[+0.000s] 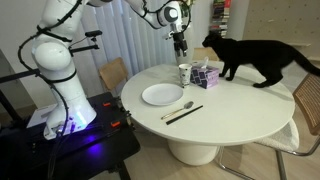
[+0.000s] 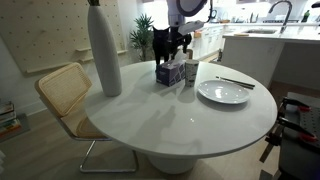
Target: Move the cup to the left of the plate
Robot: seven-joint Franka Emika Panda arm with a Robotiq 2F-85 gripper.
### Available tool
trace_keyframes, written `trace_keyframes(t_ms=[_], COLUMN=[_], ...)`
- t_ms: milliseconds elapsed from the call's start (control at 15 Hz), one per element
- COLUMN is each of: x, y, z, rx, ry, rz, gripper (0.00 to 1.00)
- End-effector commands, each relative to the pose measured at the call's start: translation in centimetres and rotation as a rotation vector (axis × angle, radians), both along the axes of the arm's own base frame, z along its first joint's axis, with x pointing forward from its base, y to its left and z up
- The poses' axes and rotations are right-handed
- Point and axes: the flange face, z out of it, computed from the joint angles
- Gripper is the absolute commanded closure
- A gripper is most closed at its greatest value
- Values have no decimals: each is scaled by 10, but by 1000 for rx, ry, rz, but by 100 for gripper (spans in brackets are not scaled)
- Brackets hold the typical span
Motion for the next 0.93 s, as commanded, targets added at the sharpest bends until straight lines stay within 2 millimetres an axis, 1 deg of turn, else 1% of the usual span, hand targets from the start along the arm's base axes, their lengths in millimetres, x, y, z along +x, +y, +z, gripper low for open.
trace_keyframes(t_ms=[0,133,200,667,867], x=[-15,-20,-22,-34,-35], y=[2,0,-4,-45,-55], z=[11,12,11,3,-4], rx=[22,29,35,49,62], ry=[34,42,45,67,65], rz=[-89,-125,-144,-232,-199], gripper=[0,0,0,0,0])
